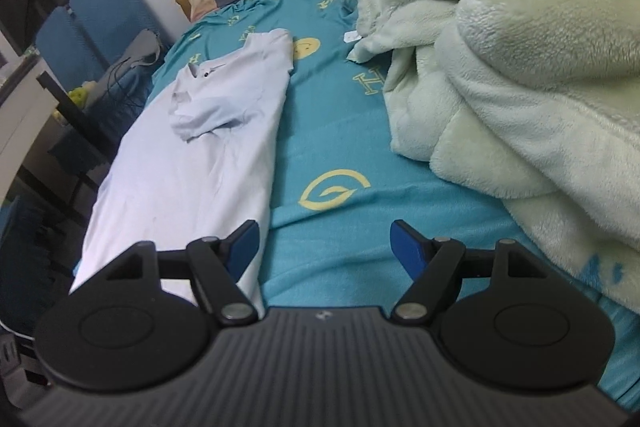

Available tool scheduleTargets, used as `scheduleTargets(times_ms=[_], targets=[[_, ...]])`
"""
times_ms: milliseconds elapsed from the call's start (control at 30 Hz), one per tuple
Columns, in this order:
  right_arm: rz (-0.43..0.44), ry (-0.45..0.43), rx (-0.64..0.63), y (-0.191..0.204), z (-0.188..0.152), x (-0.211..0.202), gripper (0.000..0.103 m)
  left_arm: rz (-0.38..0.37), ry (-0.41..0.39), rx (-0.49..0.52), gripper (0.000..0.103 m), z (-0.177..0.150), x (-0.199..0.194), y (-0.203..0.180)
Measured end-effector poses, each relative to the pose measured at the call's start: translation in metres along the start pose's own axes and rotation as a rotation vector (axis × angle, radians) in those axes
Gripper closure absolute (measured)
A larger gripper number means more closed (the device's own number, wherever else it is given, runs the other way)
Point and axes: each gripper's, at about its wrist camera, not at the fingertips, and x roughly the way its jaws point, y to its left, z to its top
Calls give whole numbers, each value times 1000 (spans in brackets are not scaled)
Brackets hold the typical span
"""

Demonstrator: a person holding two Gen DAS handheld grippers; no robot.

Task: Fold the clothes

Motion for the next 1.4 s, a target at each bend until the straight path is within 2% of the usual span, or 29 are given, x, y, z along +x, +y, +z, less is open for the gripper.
scheduleTargets(times_ms=[67,133,200,300,400,567,633,700,767,833,867,900,933,1033,1100,1233,1367,1400], targets=[[6,-12,2,3,1,-2,29,-13,-22,-5,58,7,-10,0],[12,-25,10,4,1,-3,29,-28,-66,-41,44,27,-15,5],[22,-33,26,4,2,-2,29,-25,-118,-90,39,55,-15,12],[30,-34,48,3,5,3,29,-20,-195,-165,36,97,-14,24],[32,-33,67,2,8,11,29,-25,-259,-270,30,147,4,44],[21,-21,97,-3,13,30,29,-38,-357,-422,30,211,60,64],[18,-18,101,-5,15,39,29,-50,-364,-475,32,227,82,71],[24,-15,99,-4,17,46,29,-41,-405,-499,33,240,95,73],[32,-14,90,-2,18,51,29,-16,-453,-454,40,253,99,68],[29,-7,76,0,18,57,29,10,-500,-407,66,266,103,63],[27,-2,74,0,18,60,29,25,-504,-388,73,272,103,61],[27,5,73,0,18,62,29,43,-498,-362,93,276,104,58],[29,10,74,0,18,64,29,58,-505,-332,98,280,102,56],[26,16,76,-1,18,67,29,109,-541,-230,98,293,91,46],[22,12,72,0,18,67,29,186,-572,-157,98,304,84,37],[29,6,59,2,18,68,29,291,-535,-140,98,314,95,43],[52,-18,33,7,17,66,29,274,-499,-136,90,302,105,56],[59,-29,24,8,17,65,29,280,-496,-129,83,299,103,56]])
